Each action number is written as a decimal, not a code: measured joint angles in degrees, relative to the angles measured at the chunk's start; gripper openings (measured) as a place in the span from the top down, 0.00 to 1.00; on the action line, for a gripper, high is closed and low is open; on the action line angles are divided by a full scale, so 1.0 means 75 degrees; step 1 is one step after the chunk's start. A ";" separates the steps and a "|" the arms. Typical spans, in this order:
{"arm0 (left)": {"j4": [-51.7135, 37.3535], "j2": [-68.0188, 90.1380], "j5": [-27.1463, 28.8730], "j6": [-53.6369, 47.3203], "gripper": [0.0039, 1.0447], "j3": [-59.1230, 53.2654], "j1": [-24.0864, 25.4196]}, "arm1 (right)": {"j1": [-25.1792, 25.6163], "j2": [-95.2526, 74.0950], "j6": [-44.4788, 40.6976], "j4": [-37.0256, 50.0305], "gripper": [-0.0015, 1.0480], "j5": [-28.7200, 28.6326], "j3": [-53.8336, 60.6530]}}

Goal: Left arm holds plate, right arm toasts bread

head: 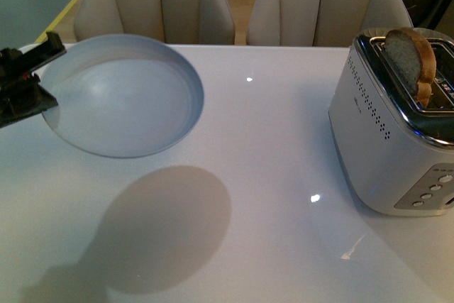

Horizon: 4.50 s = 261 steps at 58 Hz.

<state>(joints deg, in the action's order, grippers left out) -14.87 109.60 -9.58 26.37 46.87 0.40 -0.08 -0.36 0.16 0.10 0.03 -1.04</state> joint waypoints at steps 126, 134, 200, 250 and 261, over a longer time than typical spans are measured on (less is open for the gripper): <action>-0.3672 -0.1912 -0.0816 0.1550 0.07 -0.1830 0.0565 | 0.0000 0.0003 0.0000 0.0000 0.09 0.0000 0.0000; -0.3002 -0.3284 -0.0574 0.1536 0.07 -0.2011 -0.0003 | 0.0000 0.0006 0.0000 0.0000 0.09 0.0000 0.0000; -0.2862 -0.9602 0.1279 -0.3407 0.97 -0.6149 -0.0073 | 0.0000 0.0006 0.0000 -0.0003 0.09 -0.0003 0.0000; 0.0516 -1.3158 0.1279 -0.3410 0.97 -0.6152 -0.0073 | 0.0000 0.0006 0.0000 -0.0003 0.09 -0.0003 0.0000; 0.1941 -1.4519 0.1279 -0.3424 0.97 -0.6152 -0.0073 | 0.0000 0.0006 0.0000 -0.0003 0.09 0.0000 0.0000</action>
<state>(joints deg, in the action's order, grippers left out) -0.32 0.71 0.01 0.69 0.73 -0.14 -0.08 -0.32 0.16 0.08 0.03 -1.04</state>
